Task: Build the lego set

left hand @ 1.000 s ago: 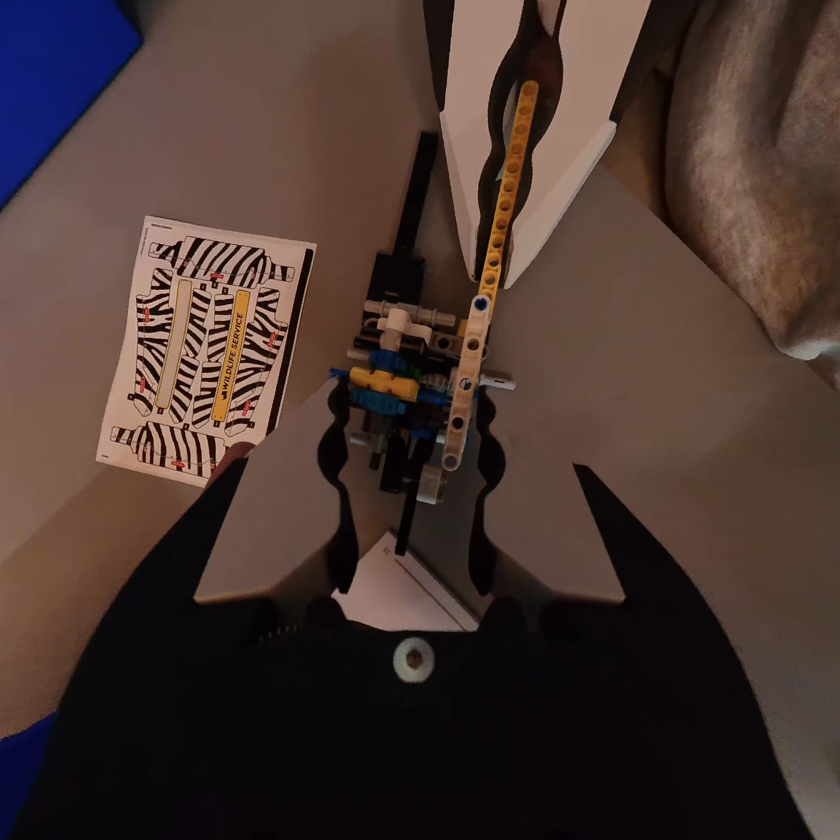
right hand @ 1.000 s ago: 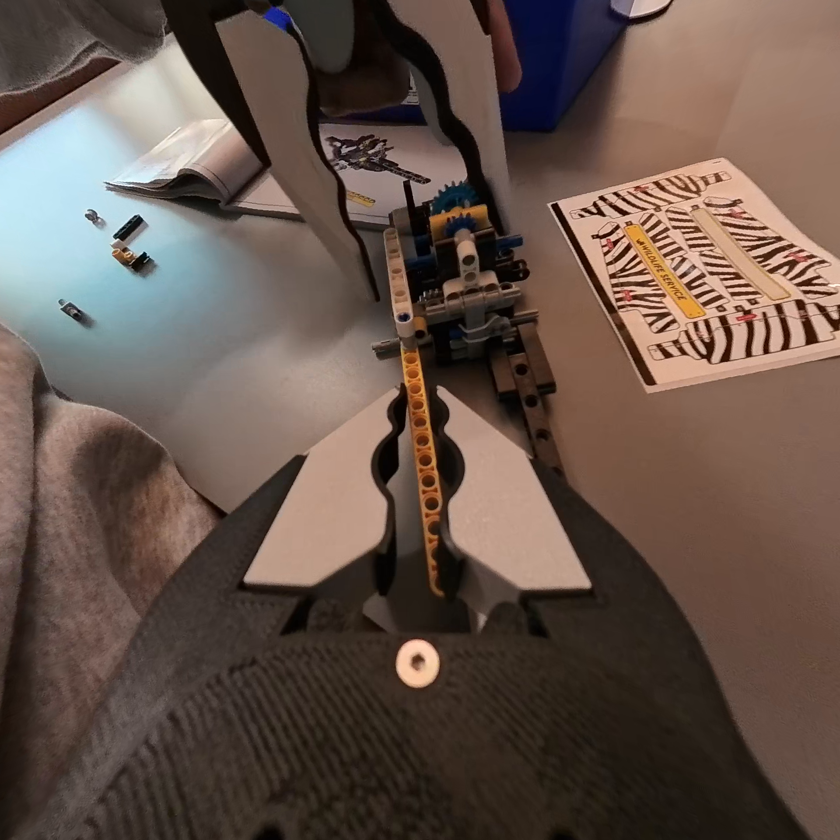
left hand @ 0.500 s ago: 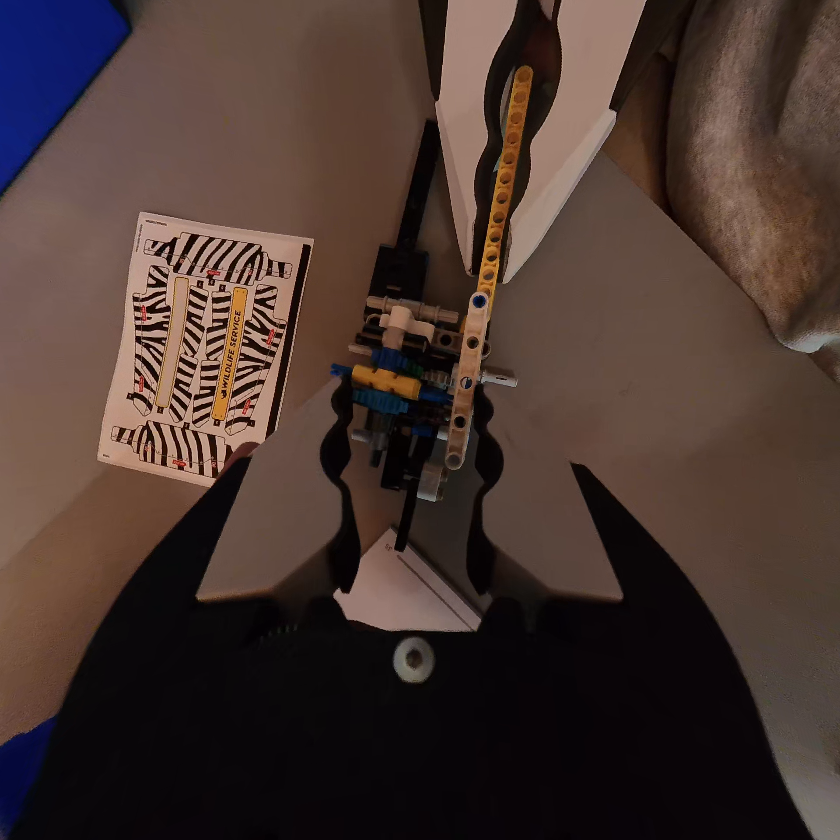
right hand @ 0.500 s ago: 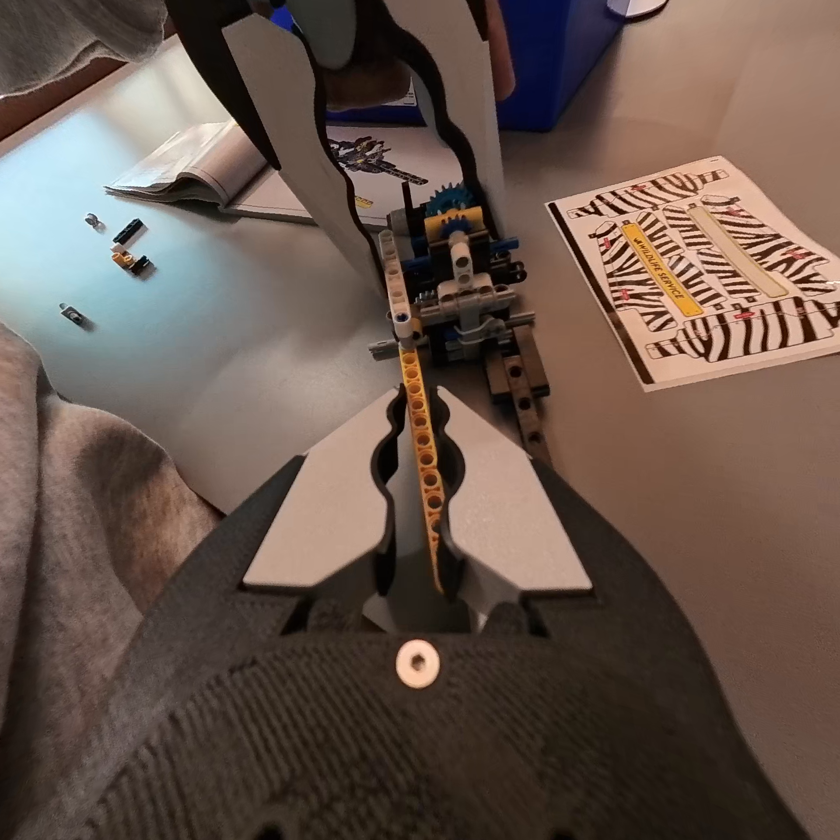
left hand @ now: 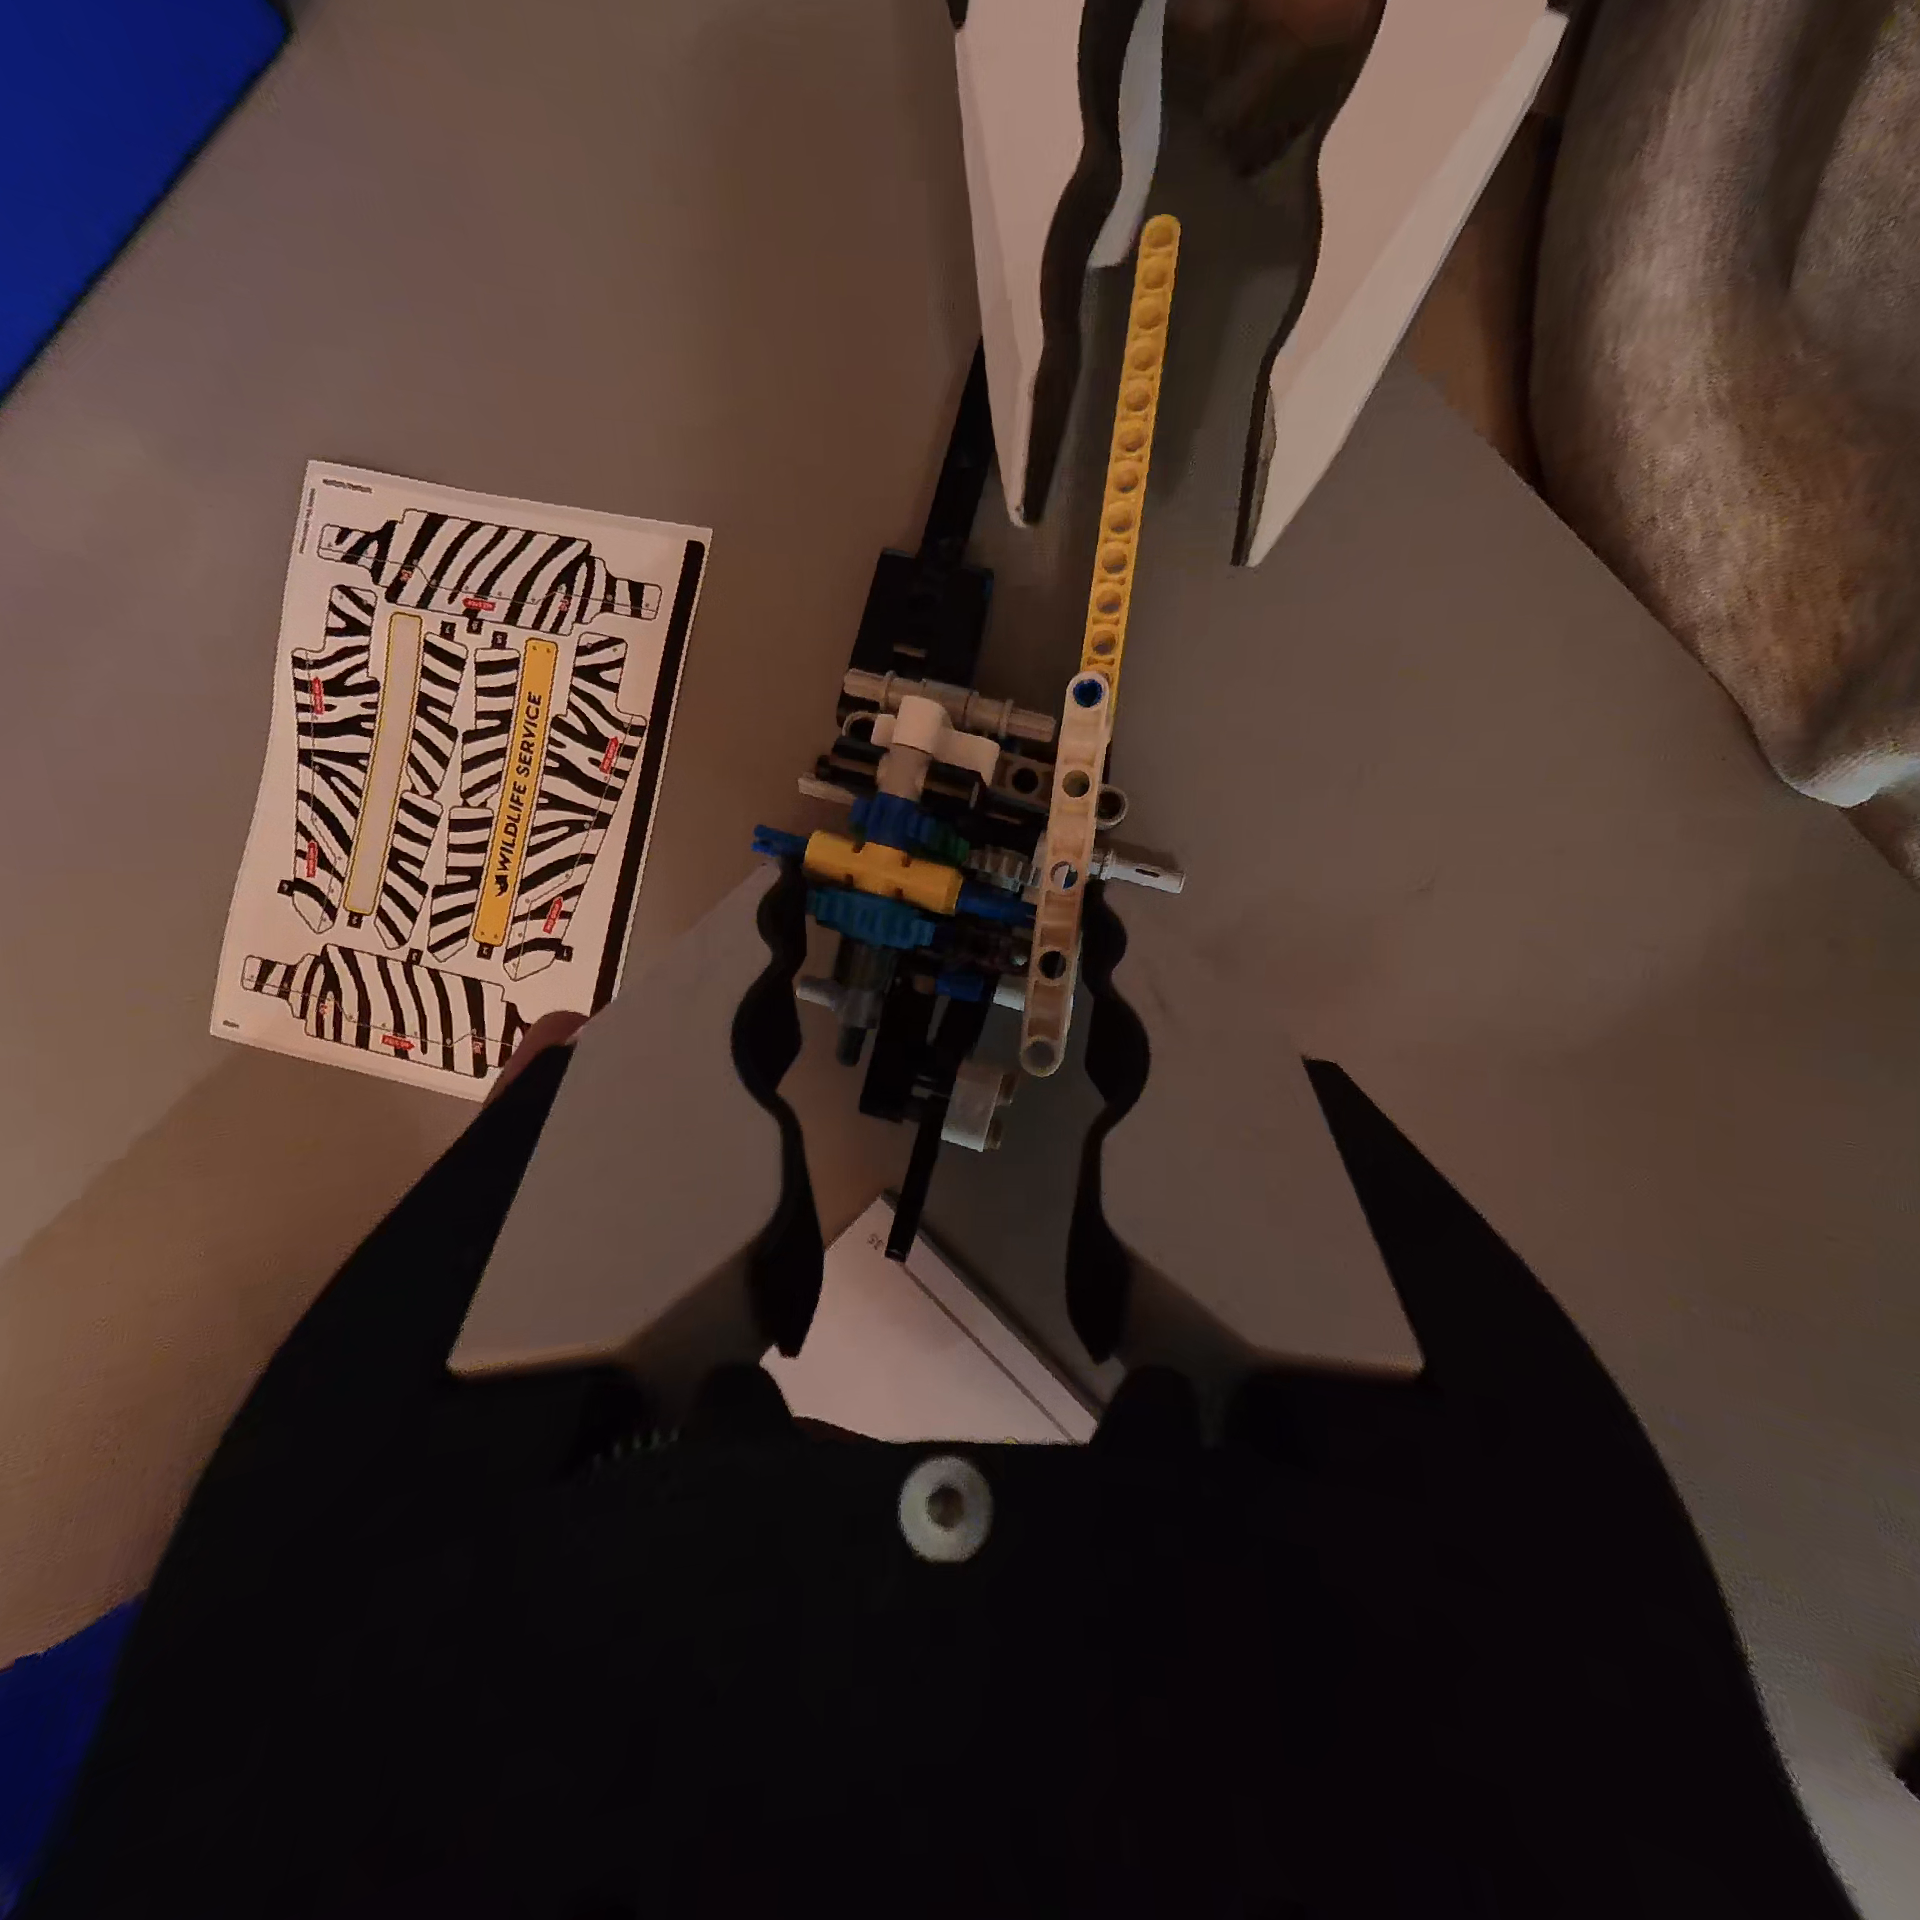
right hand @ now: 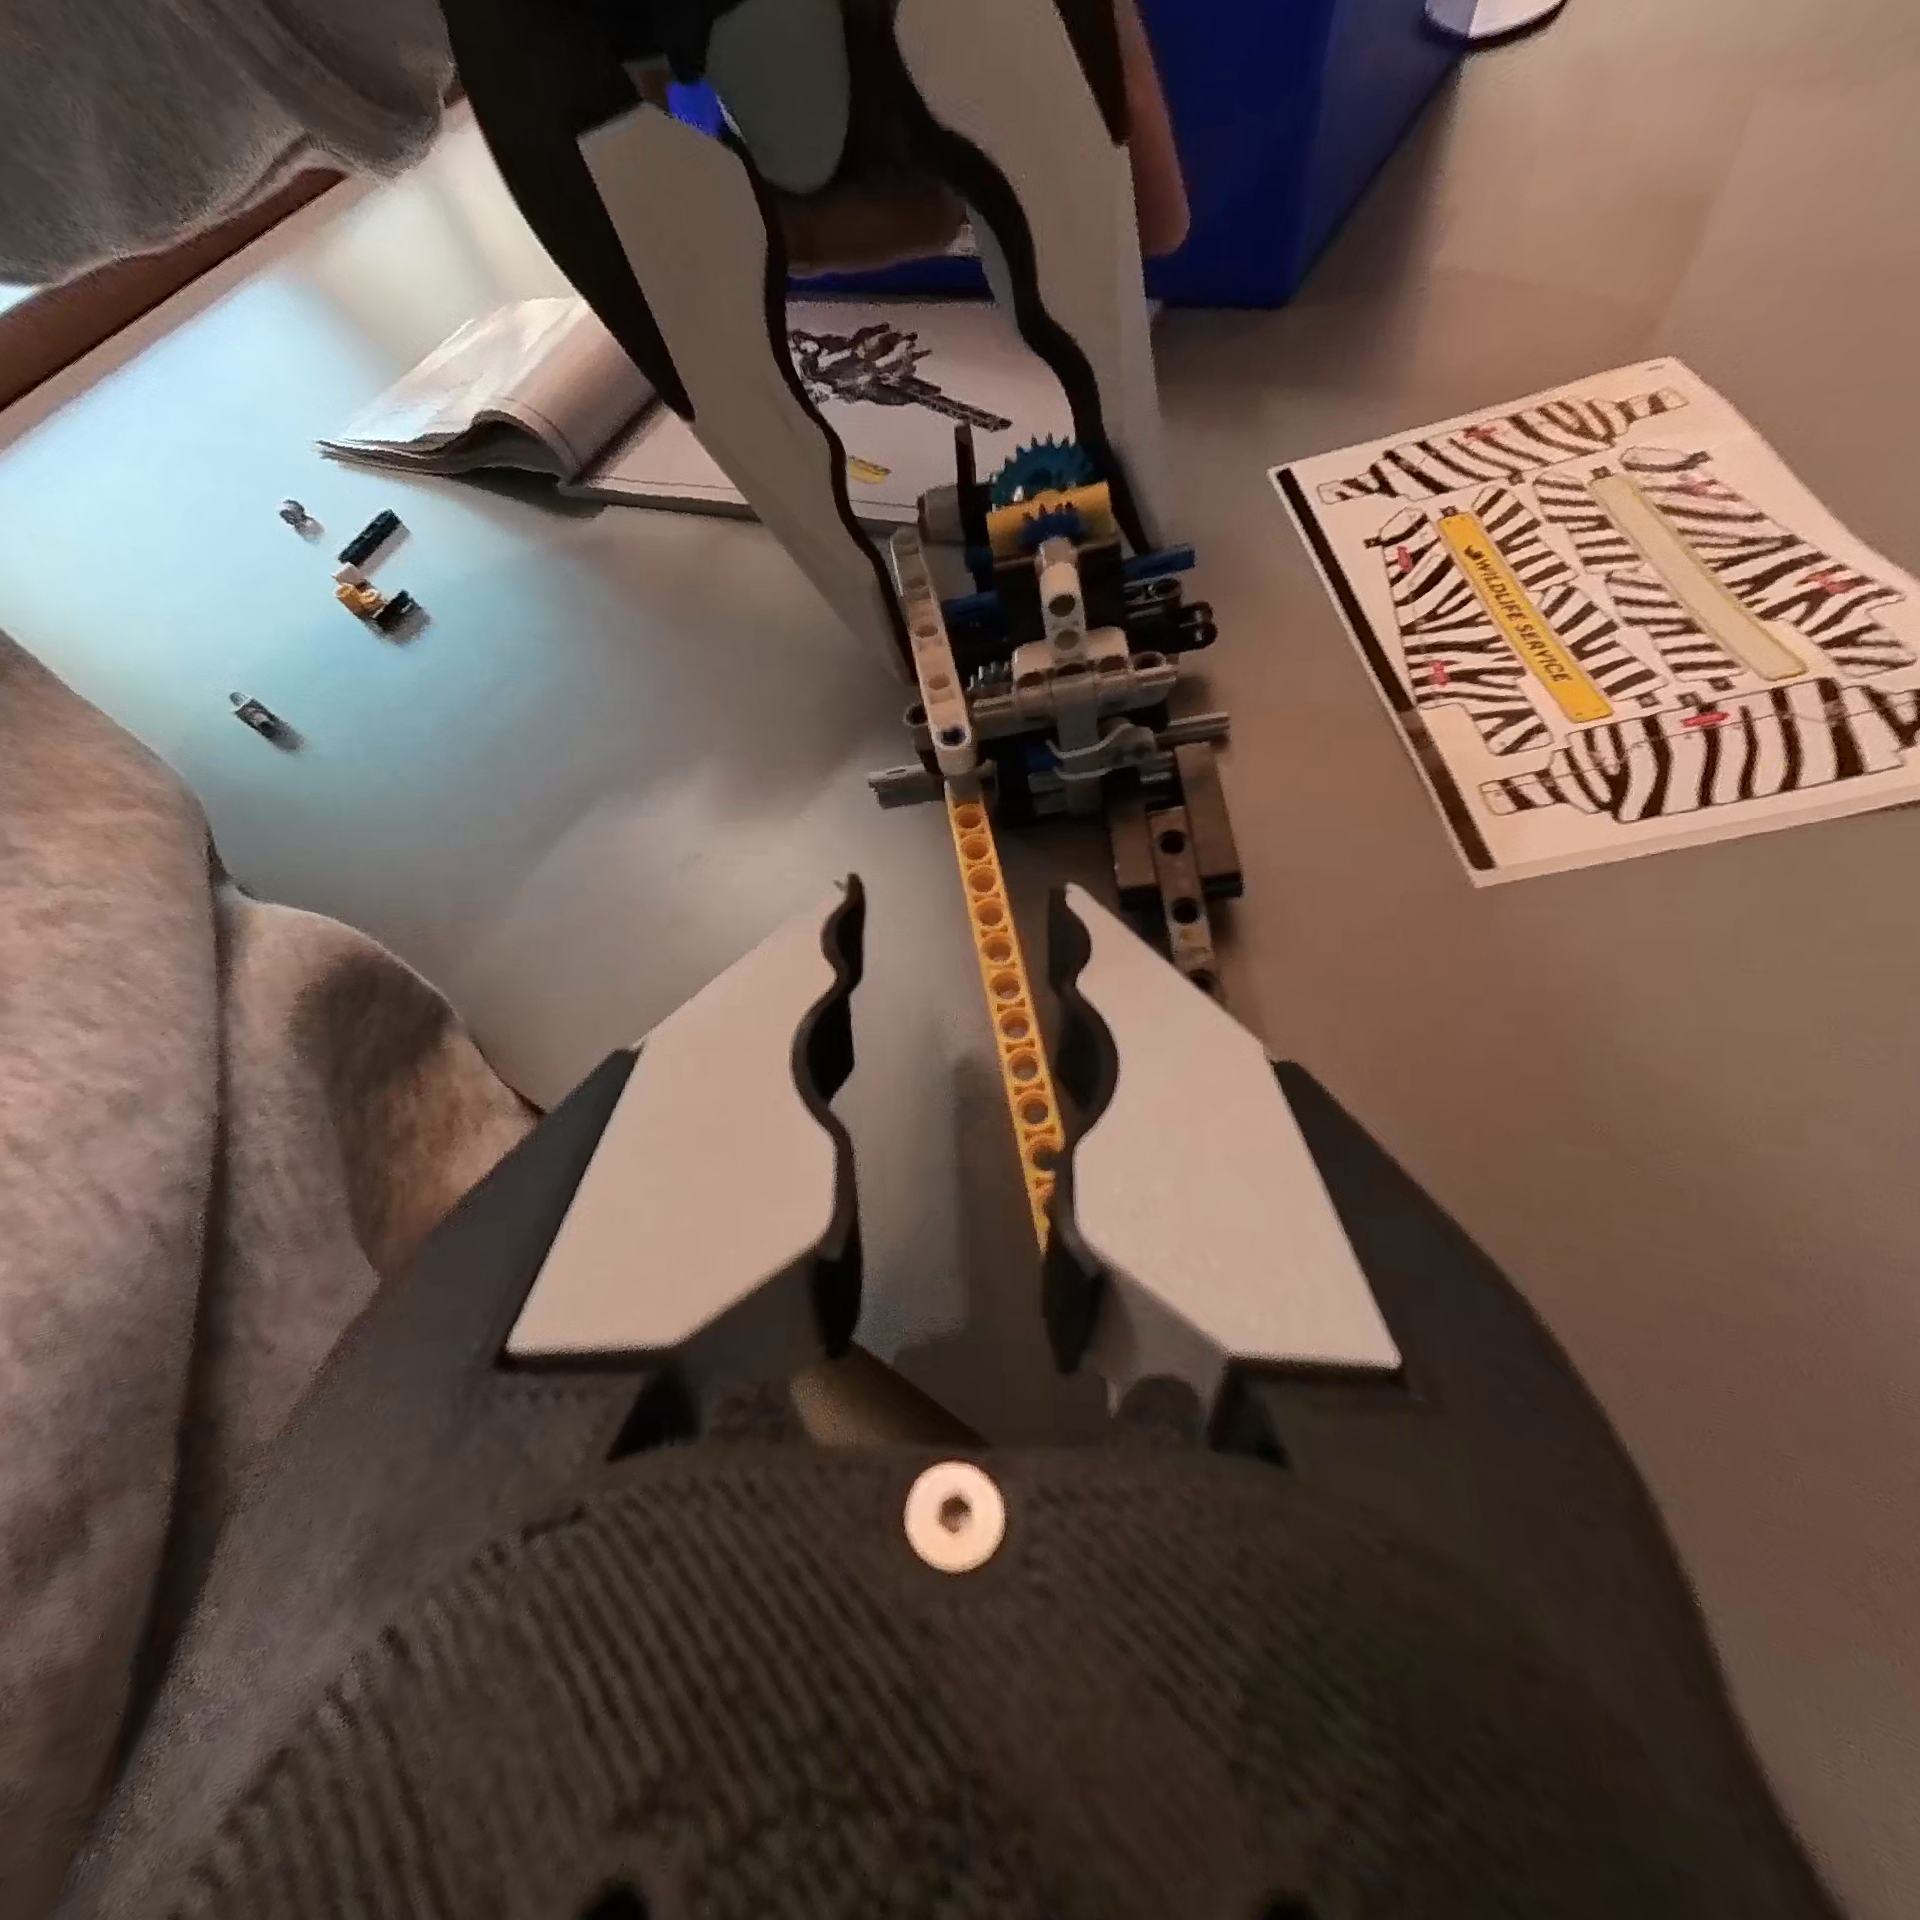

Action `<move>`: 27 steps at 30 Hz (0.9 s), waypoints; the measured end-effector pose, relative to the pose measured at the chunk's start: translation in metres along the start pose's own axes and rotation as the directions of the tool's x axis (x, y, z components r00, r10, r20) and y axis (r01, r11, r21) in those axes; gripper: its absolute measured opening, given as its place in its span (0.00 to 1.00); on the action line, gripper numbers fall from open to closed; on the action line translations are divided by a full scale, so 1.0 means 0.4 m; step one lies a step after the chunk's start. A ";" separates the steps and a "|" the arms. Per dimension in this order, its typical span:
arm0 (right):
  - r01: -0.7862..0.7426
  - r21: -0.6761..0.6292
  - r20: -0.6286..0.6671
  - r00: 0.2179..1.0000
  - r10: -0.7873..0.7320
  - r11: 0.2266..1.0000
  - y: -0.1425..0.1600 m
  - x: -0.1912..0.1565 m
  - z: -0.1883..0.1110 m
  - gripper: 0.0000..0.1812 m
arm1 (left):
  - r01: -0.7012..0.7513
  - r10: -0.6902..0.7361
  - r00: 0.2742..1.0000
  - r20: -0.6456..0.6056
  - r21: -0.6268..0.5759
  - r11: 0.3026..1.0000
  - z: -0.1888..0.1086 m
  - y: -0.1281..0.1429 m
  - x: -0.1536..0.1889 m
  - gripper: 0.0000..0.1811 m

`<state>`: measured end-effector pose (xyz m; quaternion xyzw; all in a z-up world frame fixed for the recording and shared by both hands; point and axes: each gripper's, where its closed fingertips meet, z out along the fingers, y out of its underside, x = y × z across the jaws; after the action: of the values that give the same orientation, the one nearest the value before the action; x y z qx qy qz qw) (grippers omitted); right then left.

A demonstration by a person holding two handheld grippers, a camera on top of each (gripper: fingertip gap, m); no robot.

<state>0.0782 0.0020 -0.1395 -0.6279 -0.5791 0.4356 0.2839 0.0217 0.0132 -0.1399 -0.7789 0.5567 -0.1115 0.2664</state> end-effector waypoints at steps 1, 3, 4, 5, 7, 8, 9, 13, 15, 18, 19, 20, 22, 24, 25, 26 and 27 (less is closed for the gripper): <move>0.015 0.010 -0.007 1.000 -0.015 1.000 -0.007 0.001 -0.004 0.19 | 0.002 -0.002 1.000 0.001 0.001 1.000 0.000 0.000 0.000 0.29; 0.057 0.030 -0.027 0.998 -0.057 0.998 -0.025 0.004 -0.012 0.20 | 0.008 -0.008 1.000 -0.001 0.004 1.000 0.000 0.000 0.002 0.29; 0.076 0.038 -0.032 0.997 -0.075 0.996 -0.033 0.004 -0.015 0.20 | 0.011 -0.011 1.000 -0.001 0.004 1.000 0.000 0.000 0.002 0.29; 0.092 0.043 -0.036 0.995 -0.090 0.995 -0.041 0.005 -0.017 0.20 | 0.012 -0.012 1.000 -0.001 0.004 1.000 0.000 0.000 0.002 0.29; 0.121 0.052 -0.053 0.992 -0.118 0.991 -0.056 0.016 -0.020 0.21 | 0.014 -0.014 1.000 -0.002 0.005 1.000 0.001 0.000 0.001 0.29; 0.134 0.058 -0.062 0.990 -0.130 0.989 -0.063 0.024 -0.020 0.21 | 0.016 -0.016 1.000 -0.003 0.006 1.000 0.001 0.000 0.002 0.29; 0.146 0.058 -0.063 0.988 -0.143 0.988 -0.068 0.029 -0.018 0.20 | 0.018 -0.018 1.000 -0.004 0.007 1.000 0.002 0.000 0.002 0.29; 0.191 -0.021 -0.010 0.982 -0.191 0.981 -0.045 0.018 0.015 0.18 | 0.022 -0.022 1.000 -0.006 0.013 1.000 0.003 -0.002 0.004 0.29; 0.225 -0.061 -0.013 0.974 -0.226 0.972 -0.030 0.018 0.031 0.18 | 0.024 -0.024 1.000 -0.009 0.018 1.000 0.004 -0.004 0.005 0.29; 0.276 -0.076 -0.018 0.960 -0.278 0.958 -0.034 0.013 0.045 0.16 | 0.030 -0.030 0.999 -0.011 0.025 0.999 0.006 -0.005 0.007 0.29; 0.290 -0.078 -0.015 0.956 -0.292 0.954 -0.036 0.011 0.048 0.13 | 0.033 -0.032 0.999 -0.011 0.027 0.999 0.006 -0.005 0.007 0.29; 0.299 -0.084 -0.006 0.954 -0.301 0.951 -0.035 0.007 0.051 0.10 | 0.035 -0.034 0.999 -0.011 0.029 0.999 0.007 -0.006 0.007 0.29; 0.301 -0.094 0.001 0.953 -0.302 0.949 -0.032 0.004 0.058 0.08 | 0.041 -0.040 0.999 -0.013 0.034 0.999 0.007 -0.007 0.008 0.29; 0.297 -0.102 0.007 0.954 -0.298 0.949 -0.028 0.003 0.062 0.07 | 0.046 -0.046 0.999 -0.015 0.040 0.998 0.008 -0.008 0.009 0.29; 0.295 -0.103 0.010 0.955 -0.296 0.950 -0.027 0.002 0.063 0.05 | 0.049 -0.048 0.999 -0.015 0.042 0.998 0.009 -0.008 0.010 0.29; 0.293 -0.101 0.011 0.956 -0.294 0.951 -0.027 0.001 0.064 0.04 | 0.053 -0.052 0.999 -0.016 0.043 0.998 0.009 -0.008 0.010 0.29; 0.292 -0.099 0.009 0.956 -0.293 0.951 -0.028 0.001 0.063 0.03 | 0.056 -0.055 0.998 -0.018 0.042 0.998 0.009 -0.008 0.011 0.29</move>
<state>0.0505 0.0005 -0.1414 -0.5498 -0.6858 0.3577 0.3153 0.0276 0.0111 -0.1417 -0.7873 0.5345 -0.1372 0.2749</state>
